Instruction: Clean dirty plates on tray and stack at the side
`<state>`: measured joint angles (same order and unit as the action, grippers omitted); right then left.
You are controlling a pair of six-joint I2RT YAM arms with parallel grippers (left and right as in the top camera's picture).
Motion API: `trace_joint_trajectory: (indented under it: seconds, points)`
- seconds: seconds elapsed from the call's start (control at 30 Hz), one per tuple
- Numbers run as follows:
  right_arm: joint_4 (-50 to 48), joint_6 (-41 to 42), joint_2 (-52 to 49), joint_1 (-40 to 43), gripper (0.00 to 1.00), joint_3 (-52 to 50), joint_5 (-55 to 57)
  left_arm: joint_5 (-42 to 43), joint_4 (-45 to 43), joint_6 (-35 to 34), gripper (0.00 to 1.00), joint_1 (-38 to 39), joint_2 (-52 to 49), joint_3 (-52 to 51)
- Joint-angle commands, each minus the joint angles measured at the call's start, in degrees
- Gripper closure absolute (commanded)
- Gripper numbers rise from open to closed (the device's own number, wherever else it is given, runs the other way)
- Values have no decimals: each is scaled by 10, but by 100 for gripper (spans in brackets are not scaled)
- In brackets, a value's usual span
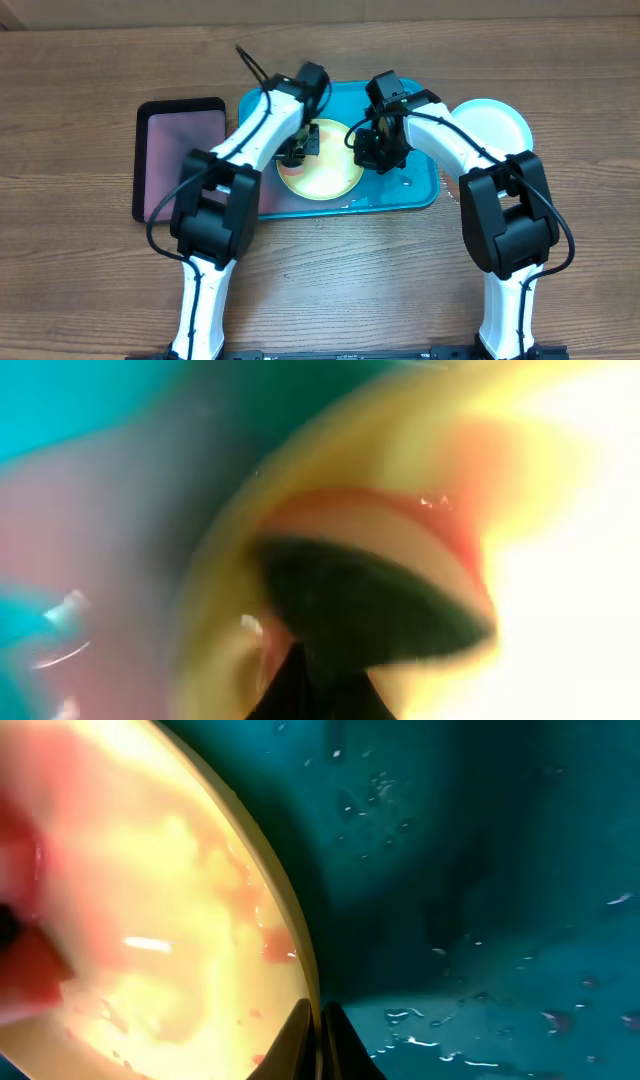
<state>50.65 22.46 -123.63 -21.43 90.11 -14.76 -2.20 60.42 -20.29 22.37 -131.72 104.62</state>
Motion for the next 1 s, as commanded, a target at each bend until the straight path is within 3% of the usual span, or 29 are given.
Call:
trace_joint_trajectory:
  seconds: [0.0,0.1,0.2,0.4,0.67,0.97]
  points:
    - [1,-4,-6,0,96,-2,12,308,-23,183,96,14,-28,-13]
    - [2,-4,-6,0,96,-2,12,278,-42,147,96,12,-28,-13]
    - [3,-4,-6,0,96,-2,12,196,-40,78,96,6,-28,0]
    - [2,-3,-6,0,96,-2,12,94,51,26,96,-26,-26,122]
    - [13,-1,4,0,96,0,14,86,175,20,96,-71,-26,293]
    - [42,4,115,0,96,0,132,65,197,21,96,-82,-26,293]
